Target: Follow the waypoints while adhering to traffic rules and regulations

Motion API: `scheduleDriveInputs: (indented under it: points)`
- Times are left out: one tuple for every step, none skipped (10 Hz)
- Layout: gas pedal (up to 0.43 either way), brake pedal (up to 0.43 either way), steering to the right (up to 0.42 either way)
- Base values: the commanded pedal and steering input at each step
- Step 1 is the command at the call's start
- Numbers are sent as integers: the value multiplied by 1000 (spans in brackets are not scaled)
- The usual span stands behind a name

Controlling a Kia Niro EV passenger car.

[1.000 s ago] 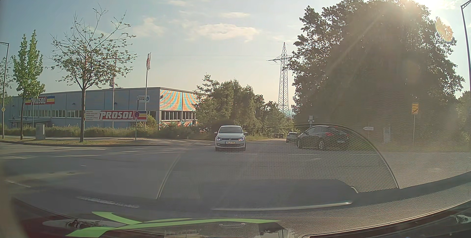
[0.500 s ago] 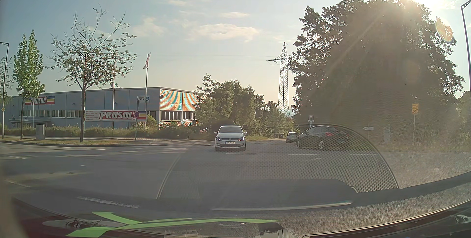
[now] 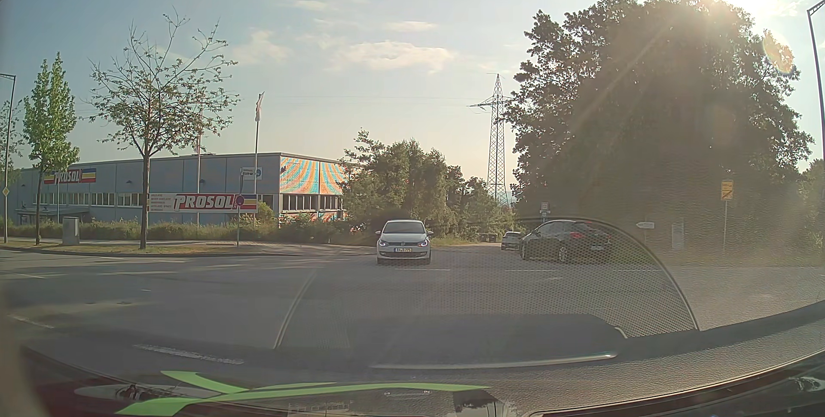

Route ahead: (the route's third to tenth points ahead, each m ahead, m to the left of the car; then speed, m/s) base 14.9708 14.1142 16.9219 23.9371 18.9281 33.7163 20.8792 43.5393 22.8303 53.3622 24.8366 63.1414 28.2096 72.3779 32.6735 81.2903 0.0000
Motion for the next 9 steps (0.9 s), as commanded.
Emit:
scheduleDriveInputs:
  points:
    - [0,341,-81]
    - [0,341,-81]
    - [0,341,-80]
    - [0,341,-80]
    - [0,341,-80]
    - [0,341,-81]
    - [0,341,-80]
    - [0,341,-81]
    - [0,348,-81]
